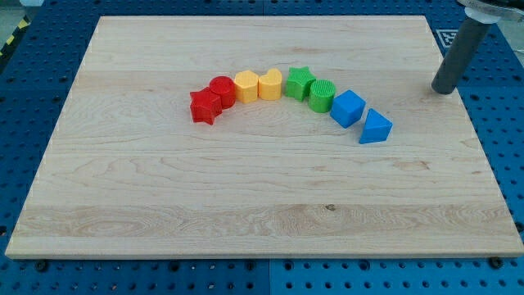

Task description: Separate yellow hexagon from the yellow heart and red cirlce

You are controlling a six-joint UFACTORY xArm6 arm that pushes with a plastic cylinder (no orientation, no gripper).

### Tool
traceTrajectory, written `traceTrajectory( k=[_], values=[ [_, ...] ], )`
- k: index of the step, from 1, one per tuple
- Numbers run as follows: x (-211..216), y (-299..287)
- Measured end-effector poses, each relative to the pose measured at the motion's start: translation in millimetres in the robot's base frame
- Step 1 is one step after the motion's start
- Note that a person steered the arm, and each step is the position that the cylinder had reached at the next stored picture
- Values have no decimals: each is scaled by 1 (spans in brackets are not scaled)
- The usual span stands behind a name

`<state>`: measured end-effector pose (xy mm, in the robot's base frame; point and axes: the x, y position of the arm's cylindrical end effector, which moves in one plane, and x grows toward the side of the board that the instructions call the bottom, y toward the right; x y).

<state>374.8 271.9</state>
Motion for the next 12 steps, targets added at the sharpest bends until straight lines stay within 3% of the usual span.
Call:
traceTrajectory(
  k=[1,2,3,4,6,7,8,10,11,12],
  values=[
    [0,3],
    [36,5],
    [114,-2],
    [127,-5],
    [72,-54],
    [86,-47],
    [133,-44],
    [127,-206],
    [78,-279],
    [68,-290]
  ],
)
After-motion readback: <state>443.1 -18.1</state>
